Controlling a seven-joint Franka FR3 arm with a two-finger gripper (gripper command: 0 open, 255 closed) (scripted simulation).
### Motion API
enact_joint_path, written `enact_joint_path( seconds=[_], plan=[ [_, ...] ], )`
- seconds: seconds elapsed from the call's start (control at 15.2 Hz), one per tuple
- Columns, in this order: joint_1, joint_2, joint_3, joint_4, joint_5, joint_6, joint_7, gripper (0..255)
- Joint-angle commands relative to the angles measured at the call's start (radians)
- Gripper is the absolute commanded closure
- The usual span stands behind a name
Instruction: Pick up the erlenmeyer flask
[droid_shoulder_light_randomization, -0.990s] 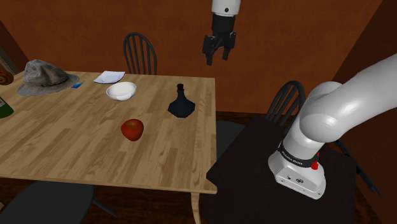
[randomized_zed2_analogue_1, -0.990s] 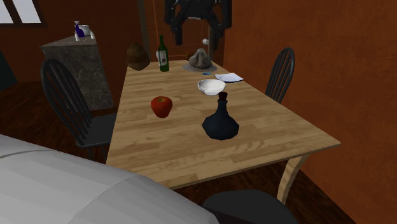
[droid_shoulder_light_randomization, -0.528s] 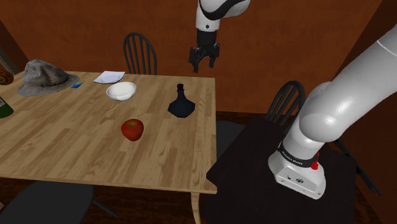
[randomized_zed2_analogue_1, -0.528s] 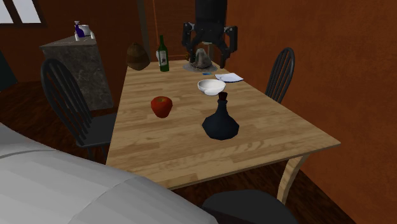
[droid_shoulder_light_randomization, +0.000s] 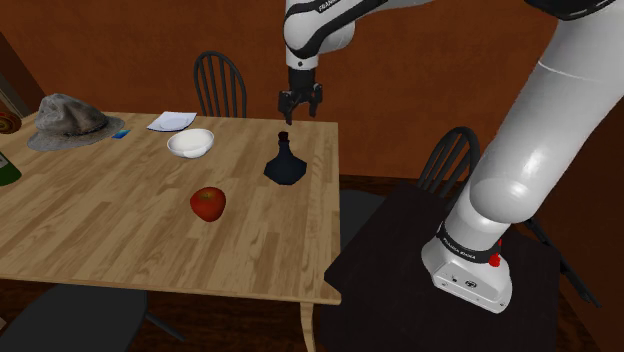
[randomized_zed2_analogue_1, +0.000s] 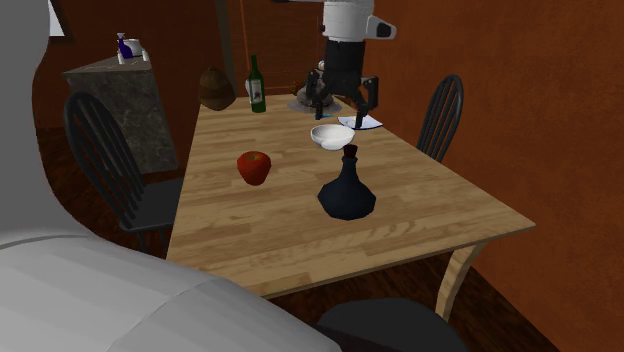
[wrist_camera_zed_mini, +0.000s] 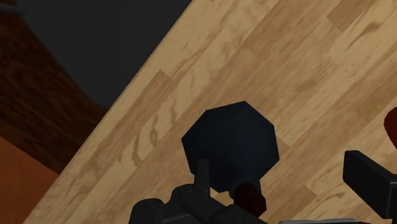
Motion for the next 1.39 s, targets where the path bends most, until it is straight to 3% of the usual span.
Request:
enact_joint_path(
  seconds=[0.0,0.53,1.19,1.25,1.32],
  plan=[
    [-0.003,0.079,-0.003,0.048,0.0,0.026,-0.002,0],
    [-0.012,0.397,-0.011,0.315,0.002,0.061,-0.003,0],
    [-0.013,0.451,-0.009,0.287,0.006,0.143,-0.007,0],
    [-0.013,0.452,-0.009,0.288,0.006,0.143,-0.007,255],
    [-0.013,0.451,-0.009,0.288,0.006,0.143,-0.007,255]
  ],
)
